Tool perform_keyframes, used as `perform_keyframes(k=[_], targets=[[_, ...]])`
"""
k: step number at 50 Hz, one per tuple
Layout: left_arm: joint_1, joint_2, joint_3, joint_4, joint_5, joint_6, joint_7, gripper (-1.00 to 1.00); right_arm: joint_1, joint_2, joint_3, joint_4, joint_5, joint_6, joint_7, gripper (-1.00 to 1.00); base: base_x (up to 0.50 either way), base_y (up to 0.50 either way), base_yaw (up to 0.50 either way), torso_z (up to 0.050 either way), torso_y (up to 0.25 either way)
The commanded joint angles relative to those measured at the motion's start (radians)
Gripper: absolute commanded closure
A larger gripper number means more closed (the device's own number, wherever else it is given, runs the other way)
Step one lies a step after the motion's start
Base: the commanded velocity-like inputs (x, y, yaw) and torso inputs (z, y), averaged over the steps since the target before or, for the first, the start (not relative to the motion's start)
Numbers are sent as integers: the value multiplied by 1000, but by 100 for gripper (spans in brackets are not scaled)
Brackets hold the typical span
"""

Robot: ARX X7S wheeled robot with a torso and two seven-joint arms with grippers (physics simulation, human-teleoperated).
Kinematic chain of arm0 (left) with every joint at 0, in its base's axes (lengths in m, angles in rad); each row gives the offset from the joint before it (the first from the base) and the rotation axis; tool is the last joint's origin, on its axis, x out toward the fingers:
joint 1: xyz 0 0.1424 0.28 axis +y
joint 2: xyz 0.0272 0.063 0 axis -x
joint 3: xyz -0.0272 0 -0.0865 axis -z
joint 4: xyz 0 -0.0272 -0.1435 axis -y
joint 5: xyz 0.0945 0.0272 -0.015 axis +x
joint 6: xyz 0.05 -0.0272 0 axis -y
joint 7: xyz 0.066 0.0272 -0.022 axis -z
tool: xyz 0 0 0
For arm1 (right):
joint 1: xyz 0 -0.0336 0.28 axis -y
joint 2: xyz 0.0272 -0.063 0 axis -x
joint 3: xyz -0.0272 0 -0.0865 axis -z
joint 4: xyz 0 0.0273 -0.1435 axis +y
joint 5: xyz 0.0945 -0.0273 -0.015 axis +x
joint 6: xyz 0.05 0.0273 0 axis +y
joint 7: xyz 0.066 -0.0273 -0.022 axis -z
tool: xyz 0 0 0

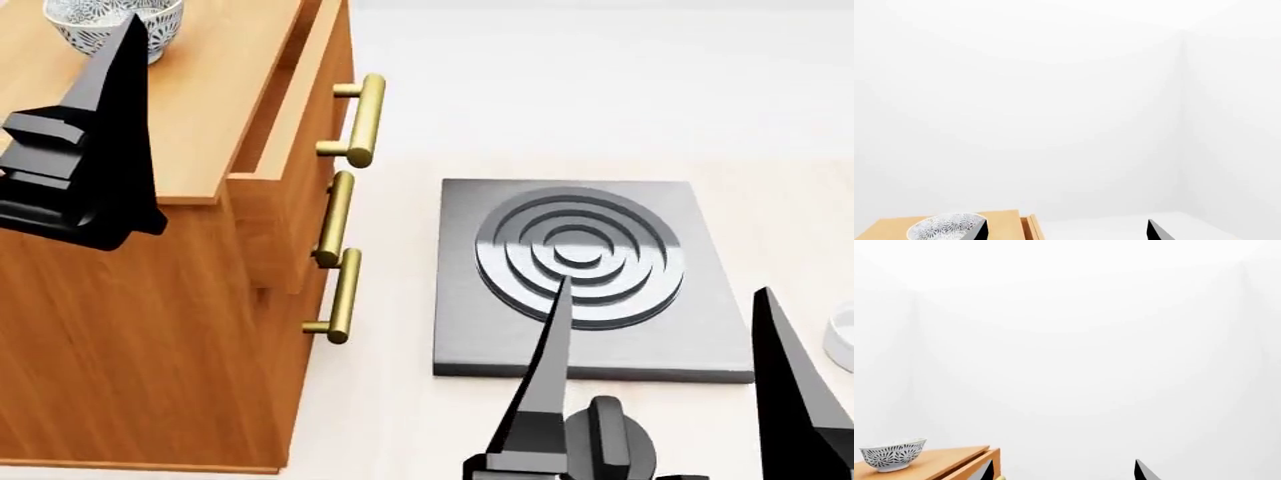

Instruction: Pick the akita bowl on the wooden cabinet and place it on the plate.

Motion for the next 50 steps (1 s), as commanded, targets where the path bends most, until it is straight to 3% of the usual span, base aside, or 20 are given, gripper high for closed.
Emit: perform_keyframes(k=[1,50], targets=[[1,-9,10,-2,-9,10,-8,-100,0,12,-1,-2,13,-9,19,-100,0,0,0,0,0],[-26,-35,26,-15,-75,22,-69,-100,9,53,-30,11,34,-36,73,-100,55,0,0,0,0]])
